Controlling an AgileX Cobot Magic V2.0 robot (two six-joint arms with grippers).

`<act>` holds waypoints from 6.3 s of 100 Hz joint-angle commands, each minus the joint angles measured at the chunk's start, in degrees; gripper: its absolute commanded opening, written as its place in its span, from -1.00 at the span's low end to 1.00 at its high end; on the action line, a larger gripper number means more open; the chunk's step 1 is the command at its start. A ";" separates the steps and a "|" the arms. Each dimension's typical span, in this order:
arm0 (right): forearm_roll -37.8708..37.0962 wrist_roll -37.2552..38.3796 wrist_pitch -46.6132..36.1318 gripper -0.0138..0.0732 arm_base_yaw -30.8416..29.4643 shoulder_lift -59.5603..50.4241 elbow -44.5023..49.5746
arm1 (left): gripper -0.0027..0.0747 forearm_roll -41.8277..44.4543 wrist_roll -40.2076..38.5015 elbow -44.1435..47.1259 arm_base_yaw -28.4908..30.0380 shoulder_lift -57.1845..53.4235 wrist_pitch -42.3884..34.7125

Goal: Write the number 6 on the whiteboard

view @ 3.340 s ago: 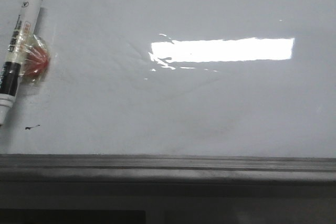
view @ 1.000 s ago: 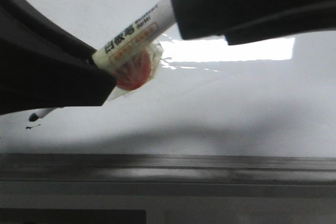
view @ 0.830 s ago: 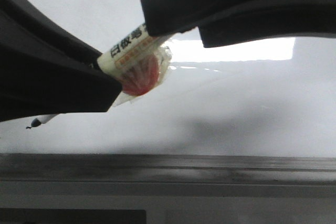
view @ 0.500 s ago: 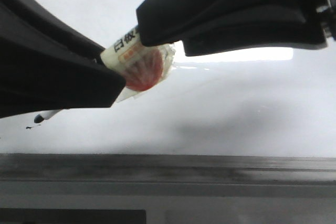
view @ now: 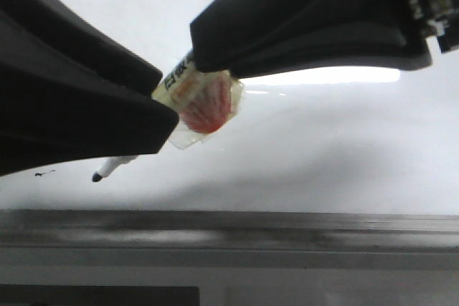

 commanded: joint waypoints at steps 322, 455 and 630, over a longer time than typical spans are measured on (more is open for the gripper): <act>-1.24 -1.82 10.28 -0.83 1.74 8.02 -17.25 | -0.92 -6.95 0.26 -1.94 7.70 -8.05 11.63; -1.24 -1.82 6.78 0.37 1.52 8.02 -17.25 | -0.98 -17.63 -32.99 -1.94 29.01 -1.49 13.01; -3.18 -1.82 5.93 -0.80 1.52 4.51 -17.25 | -0.58 -26.65 -21.88 -2.85 26.80 -18.06 12.39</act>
